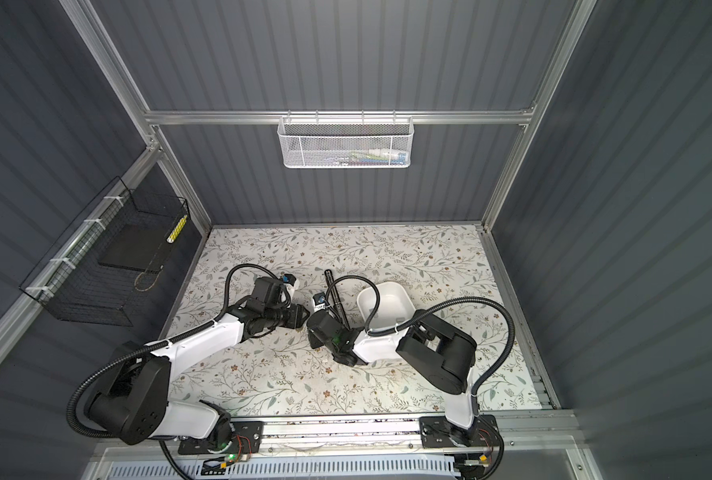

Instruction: Load the staples into the stapler

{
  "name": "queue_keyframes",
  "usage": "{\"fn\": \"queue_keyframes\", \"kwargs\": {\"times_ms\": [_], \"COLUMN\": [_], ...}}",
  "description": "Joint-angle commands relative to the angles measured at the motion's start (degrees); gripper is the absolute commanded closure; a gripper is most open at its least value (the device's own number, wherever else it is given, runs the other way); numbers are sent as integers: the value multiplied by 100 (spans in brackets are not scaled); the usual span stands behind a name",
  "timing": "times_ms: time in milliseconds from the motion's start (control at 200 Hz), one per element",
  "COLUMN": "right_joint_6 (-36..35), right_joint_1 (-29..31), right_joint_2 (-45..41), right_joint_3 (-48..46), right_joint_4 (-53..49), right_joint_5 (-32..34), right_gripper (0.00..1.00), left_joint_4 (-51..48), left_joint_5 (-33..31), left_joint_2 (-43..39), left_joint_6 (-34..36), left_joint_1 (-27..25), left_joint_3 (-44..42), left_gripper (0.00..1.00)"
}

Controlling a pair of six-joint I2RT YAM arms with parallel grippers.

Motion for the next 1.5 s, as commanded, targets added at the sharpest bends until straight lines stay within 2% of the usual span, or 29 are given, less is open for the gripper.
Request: {"fn": "queue_keyframes", "kwargs": {"times_ms": [0, 710, 1101, 1496], "right_joint_6": [59, 181, 350, 268], "right_joint_1": [88, 138, 151, 160], "right_joint_2": [307, 532, 749, 737], "right_joint_3": [-236, -611, -1125, -1006], "right_joint_4": [-382, -171, 417, 380], "right_joint_5": [-47, 149, 190, 221], "right_gripper": [72, 72, 74, 74], "left_joint_4": [-117, -1, 15, 2], "left_joint_5": [119, 418, 447, 399], "left_joint_2": [125, 28, 63, 87], "left_joint_6": [102, 154, 172, 184], "left_joint_1": [-24, -42, -58, -63], "left_joint_3": [191, 143, 145, 178], "left_gripper": [48, 51, 52, 52]}}
